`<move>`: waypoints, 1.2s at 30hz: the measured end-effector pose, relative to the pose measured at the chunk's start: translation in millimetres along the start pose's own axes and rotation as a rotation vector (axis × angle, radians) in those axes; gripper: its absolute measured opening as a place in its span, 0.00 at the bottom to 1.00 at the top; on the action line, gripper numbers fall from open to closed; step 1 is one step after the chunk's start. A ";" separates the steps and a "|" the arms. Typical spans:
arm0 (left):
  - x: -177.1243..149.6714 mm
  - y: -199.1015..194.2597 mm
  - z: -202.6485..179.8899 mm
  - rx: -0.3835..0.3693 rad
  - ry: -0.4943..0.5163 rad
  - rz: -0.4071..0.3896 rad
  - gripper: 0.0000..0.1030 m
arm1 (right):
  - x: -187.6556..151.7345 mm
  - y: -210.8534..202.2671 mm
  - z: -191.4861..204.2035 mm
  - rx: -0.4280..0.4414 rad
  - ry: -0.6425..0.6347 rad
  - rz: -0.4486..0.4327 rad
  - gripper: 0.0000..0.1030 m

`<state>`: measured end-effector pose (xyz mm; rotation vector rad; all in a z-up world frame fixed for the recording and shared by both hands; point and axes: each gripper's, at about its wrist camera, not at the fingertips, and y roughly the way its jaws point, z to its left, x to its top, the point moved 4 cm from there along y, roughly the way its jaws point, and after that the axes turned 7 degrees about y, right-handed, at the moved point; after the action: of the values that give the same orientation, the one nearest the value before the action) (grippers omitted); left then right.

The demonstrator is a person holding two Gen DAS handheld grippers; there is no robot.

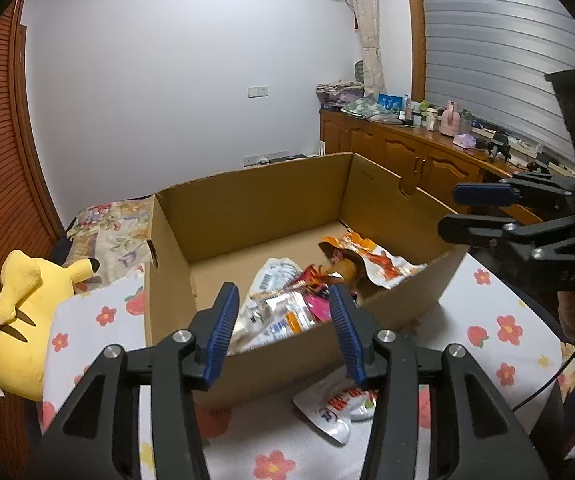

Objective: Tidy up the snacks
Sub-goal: 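Move both tools back toward the white packets beside the box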

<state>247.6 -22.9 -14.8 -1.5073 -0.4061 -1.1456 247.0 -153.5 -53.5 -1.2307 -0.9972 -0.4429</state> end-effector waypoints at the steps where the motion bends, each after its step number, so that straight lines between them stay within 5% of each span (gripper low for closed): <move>1: -2.8 -1.3 -2.9 -0.005 0.004 0.006 0.46 | -2.7 -5.3 1.6 0.003 0.005 -0.005 0.55; 19: -49.6 -32.9 -34.0 -0.022 -0.002 0.042 0.56 | -51.9 -44.5 13.1 0.009 0.076 -0.002 0.62; 36: -91.8 -7.6 -32.5 -0.023 -0.052 0.130 0.56 | -103.2 30.1 7.8 0.015 0.149 0.164 0.64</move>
<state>185.1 -19.3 -89.8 -1.5633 -0.3262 -1.0140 212.3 -159.2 -155.4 -1.2367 -0.7655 -0.3924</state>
